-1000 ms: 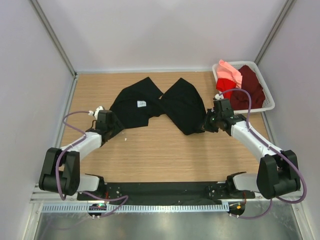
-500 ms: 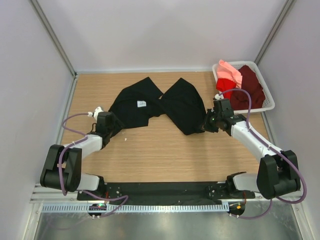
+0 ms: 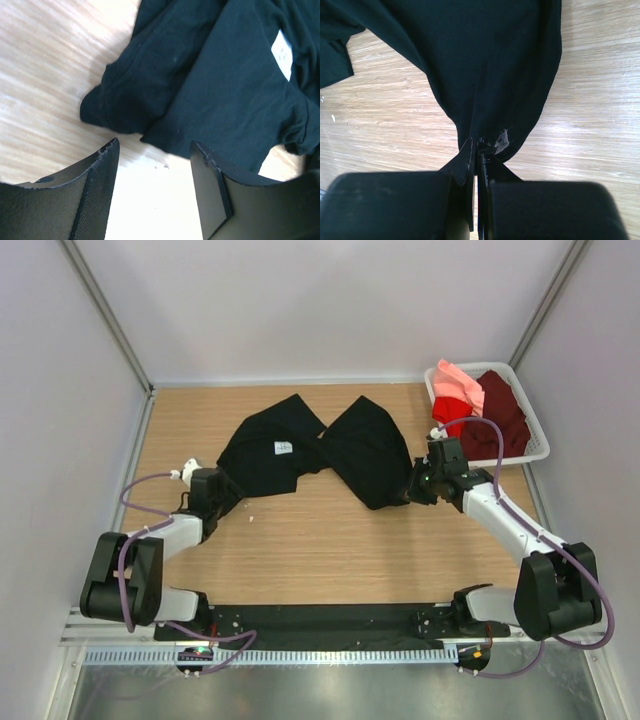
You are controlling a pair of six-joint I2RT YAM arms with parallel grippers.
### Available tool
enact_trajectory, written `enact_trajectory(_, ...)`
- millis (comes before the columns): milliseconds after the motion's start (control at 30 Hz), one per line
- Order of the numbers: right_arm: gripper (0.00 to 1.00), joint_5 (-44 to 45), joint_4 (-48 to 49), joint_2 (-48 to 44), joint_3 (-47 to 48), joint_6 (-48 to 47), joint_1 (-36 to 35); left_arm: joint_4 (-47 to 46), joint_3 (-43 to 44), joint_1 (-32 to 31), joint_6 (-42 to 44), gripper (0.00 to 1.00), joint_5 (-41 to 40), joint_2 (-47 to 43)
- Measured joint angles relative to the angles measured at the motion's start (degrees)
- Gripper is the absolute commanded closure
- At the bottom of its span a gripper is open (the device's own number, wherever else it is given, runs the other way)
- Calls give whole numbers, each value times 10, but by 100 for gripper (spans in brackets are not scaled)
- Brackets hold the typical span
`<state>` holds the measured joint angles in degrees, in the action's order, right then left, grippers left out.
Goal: Fold and stack the t-shirts
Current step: Flatten the tshirt out
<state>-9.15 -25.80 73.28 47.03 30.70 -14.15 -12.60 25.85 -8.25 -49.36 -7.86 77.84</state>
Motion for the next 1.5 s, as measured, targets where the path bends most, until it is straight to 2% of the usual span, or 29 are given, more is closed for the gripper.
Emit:
enact_trajectory(300,99,0,0,-2,0,0,0,-30,0,4,-12,53,7,21)
enact_trajectory(633,99,0,1,-2,-2,0,0,-22,2,4,-13,53,5,-16)
enact_trajectory(1233,99,-3,4,4,-4,1,0,-24,13,5,-19,51,10,-7)
enact_trajectory(1500,99,-3,5,4,-4,0,0,-67,12,5,-15,52,52,8)
